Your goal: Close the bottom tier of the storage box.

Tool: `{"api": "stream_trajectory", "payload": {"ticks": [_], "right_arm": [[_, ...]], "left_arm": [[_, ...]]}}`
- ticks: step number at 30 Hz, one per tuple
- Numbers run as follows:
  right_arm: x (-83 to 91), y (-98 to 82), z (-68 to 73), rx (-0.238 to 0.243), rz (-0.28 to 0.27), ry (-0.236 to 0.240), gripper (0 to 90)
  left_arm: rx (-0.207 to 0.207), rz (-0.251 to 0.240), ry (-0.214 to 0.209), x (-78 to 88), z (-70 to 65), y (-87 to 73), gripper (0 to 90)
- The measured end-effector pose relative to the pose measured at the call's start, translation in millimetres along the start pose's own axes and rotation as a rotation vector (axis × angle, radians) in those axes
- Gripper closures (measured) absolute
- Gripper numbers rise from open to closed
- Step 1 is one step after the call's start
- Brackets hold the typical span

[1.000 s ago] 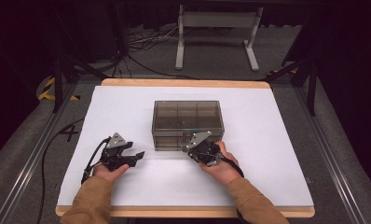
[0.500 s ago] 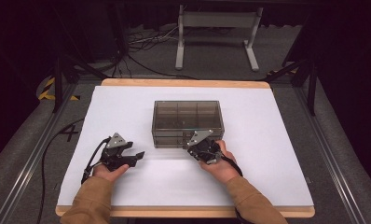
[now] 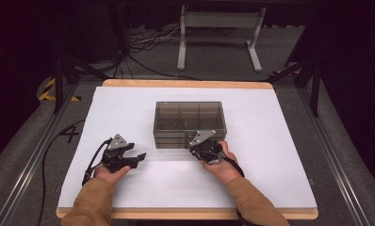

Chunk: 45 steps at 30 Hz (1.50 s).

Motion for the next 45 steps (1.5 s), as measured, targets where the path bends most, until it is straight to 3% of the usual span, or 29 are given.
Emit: {"api": "stream_trajectory", "payload": {"ticks": [18,29,34,42,45], "right_arm": [[-0.1,-0.1,-0.3,-0.018,-0.007,-0.001,90.0],[10.6,8.3,9.3,0.001,-0.035,0.06,86.7],[18.0,12.5,12.1,-0.018,-0.056,0.081,77.7],[29.5,16.2,13.5,-0.062,-0.095,0.095,53.8],[32.2,16.6,13.6,-0.067,-0.1,0.098,50.4]], "left_arm": [[0.004,0.001,0.0,0.7,-0.8,-0.6,33.9],[0.007,0.003,0.0,1.7,-1.5,-1.4,33.8],[0.003,0.002,0.001,1.5,-1.0,-1.2,33.8],[0.007,0.003,0.001,1.8,-1.5,-1.6,33.7],[-0.004,0.006,0.0,2.9,-1.2,-2.1,33.7]]}}
Point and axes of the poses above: each handheld gripper's, and its own axes: x roughly backward along the jaws, y roughly out of its top, z roughly to its left, the point moved 8 cm from there along -x, roughly forward along the jaws, and after that the axes turned 10 degrees about -z, right-handed, at the moved point
